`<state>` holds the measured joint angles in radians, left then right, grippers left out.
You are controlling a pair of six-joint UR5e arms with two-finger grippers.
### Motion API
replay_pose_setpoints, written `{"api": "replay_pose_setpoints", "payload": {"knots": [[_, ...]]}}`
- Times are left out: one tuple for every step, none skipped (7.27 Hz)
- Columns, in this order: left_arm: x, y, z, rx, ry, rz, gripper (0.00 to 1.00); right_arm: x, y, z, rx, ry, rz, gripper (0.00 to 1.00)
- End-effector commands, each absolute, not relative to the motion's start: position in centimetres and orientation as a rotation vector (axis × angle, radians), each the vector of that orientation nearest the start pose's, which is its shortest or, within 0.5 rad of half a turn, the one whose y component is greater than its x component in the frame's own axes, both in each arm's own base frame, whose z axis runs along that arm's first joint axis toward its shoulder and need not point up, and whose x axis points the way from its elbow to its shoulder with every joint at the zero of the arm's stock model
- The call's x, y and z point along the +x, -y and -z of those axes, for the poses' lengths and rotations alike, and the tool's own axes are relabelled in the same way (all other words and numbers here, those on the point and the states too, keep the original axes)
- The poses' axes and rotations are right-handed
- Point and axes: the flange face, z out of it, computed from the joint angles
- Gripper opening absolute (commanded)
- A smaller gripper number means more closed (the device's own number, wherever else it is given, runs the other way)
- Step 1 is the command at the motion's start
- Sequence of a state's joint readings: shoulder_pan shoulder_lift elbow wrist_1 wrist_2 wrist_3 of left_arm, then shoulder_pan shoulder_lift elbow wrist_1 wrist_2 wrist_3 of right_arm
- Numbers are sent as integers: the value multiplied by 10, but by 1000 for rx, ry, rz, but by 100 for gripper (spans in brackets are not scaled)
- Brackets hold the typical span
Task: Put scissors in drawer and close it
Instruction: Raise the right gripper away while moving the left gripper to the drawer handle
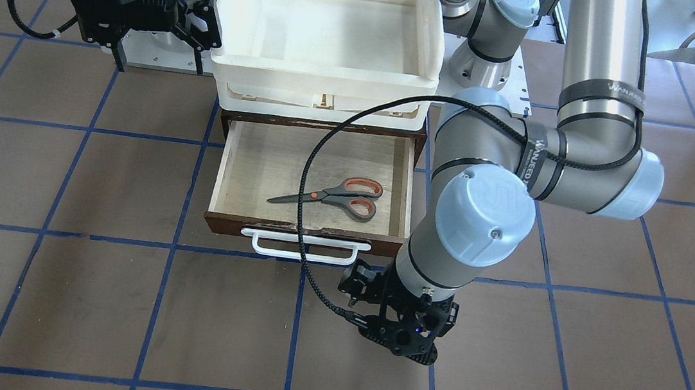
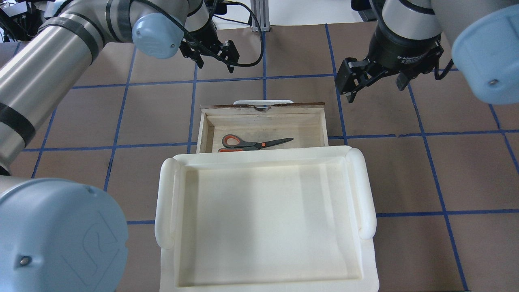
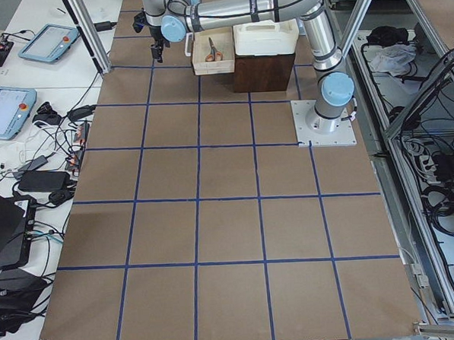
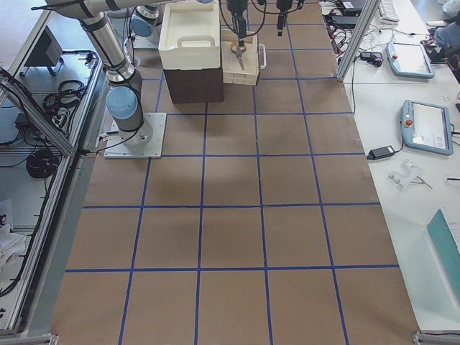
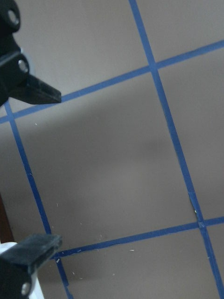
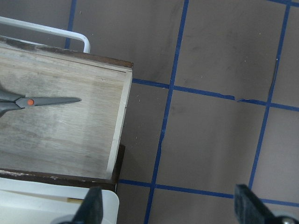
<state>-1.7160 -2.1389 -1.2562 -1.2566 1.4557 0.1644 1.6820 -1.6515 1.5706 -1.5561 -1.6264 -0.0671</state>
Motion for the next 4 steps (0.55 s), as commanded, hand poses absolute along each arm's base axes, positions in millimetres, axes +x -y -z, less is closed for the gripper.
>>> {"api": "replay_pose_setpoints", "payload": {"knots": [[-273, 692, -288, 577, -3222, 48, 100, 179, 444, -521, -143, -3181, 98, 100], [-275, 693, -270, 589, -3211, -17, 100, 181, 443, -520, -26, -3169, 100, 100], [-273, 691, -261, 616, -3204, -87, 100, 183, 443, -519, -18, -3160, 98, 100], [-276, 685, -257, 622, -3199, -153, 100, 188, 444, -519, -18, -3107, 100, 100]]}}
